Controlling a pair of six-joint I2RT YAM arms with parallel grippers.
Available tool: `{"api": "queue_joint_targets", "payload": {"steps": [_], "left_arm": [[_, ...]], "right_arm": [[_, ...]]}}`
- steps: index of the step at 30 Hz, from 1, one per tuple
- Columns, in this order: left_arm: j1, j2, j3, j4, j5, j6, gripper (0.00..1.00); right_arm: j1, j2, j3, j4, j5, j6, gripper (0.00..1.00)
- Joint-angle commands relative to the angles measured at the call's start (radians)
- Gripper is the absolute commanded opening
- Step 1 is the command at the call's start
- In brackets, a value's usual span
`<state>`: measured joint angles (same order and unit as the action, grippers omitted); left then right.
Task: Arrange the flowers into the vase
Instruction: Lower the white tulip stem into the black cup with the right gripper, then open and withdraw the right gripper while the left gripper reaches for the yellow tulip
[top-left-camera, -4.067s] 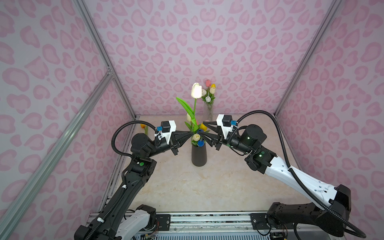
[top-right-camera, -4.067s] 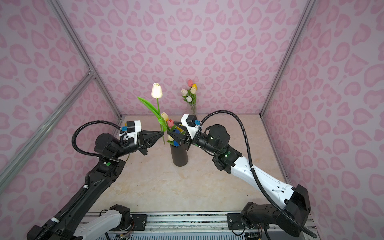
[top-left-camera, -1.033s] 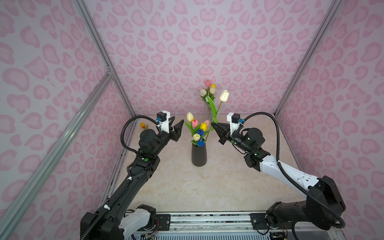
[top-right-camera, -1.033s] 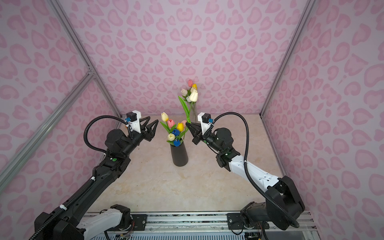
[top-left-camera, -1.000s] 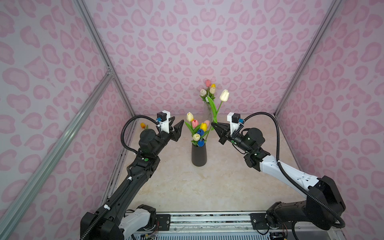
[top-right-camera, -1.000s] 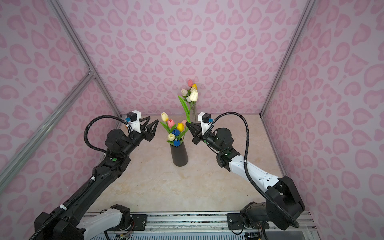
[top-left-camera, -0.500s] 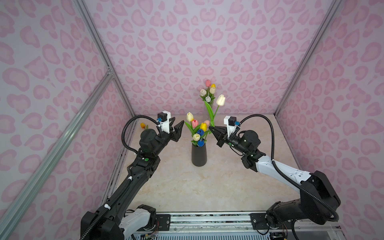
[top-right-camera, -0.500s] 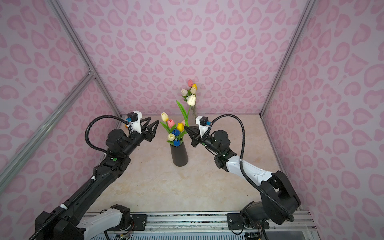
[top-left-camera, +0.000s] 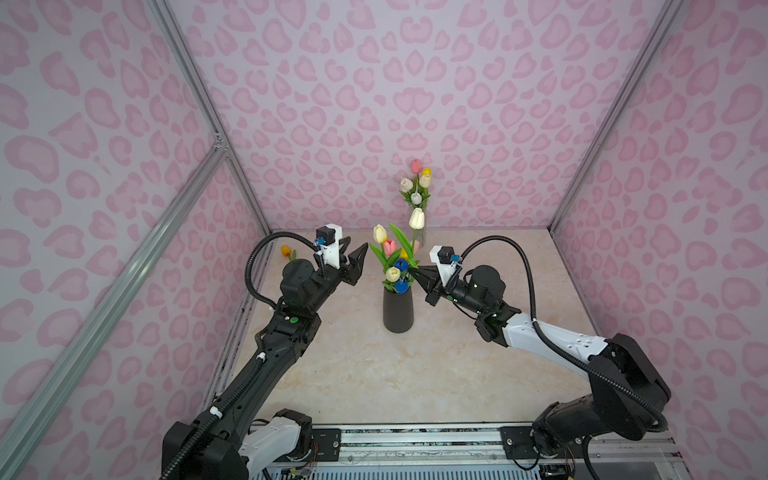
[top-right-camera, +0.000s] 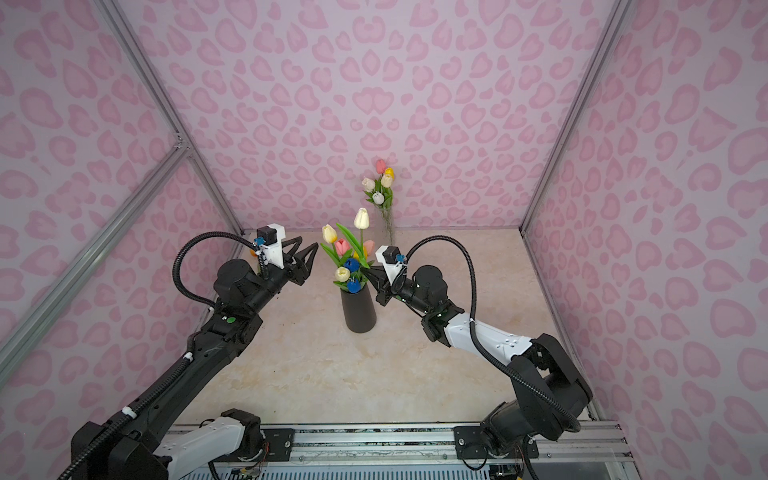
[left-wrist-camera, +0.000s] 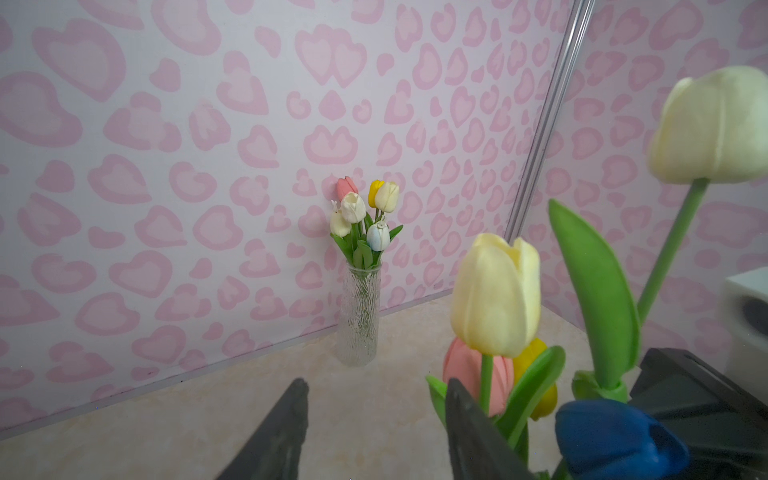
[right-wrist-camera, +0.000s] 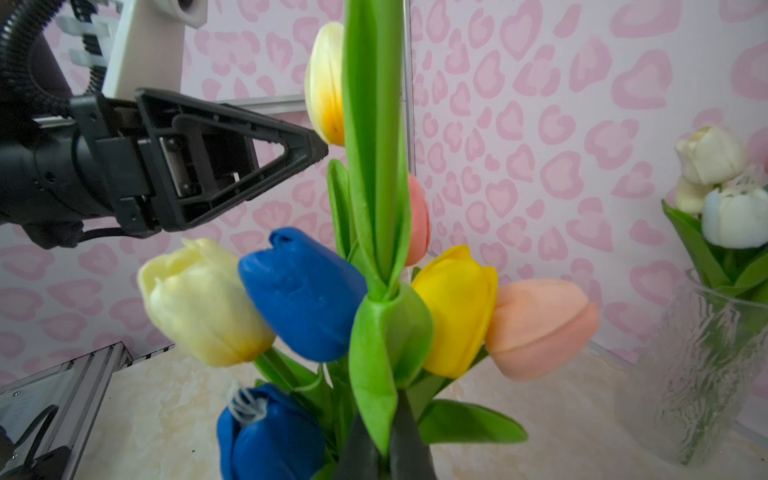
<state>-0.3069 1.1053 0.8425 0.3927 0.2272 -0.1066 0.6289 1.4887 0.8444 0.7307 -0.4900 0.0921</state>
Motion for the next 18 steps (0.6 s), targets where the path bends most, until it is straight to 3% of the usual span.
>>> {"api": "queue_joint_targets", "payload": {"steps": [1, 11, 18], "left_arm": [[0.002, 0.005, -0.006, 0.024, -0.011, 0.007, 0.54], [0.002, 0.014, -0.019, 0.029, -0.014, 0.019, 0.53], [0.001, 0.016, -0.040, 0.041, -0.071, 0.025, 0.53]], "right_arm": [[0.009, 0.014, -0.012, 0.001, 0.016, -0.043, 0.08], [0.015, 0.054, -0.061, 0.053, 0.064, -0.068, 0.08], [0.015, 0.048, -0.064, 0.041, 0.081, -0.072, 0.25]]}}
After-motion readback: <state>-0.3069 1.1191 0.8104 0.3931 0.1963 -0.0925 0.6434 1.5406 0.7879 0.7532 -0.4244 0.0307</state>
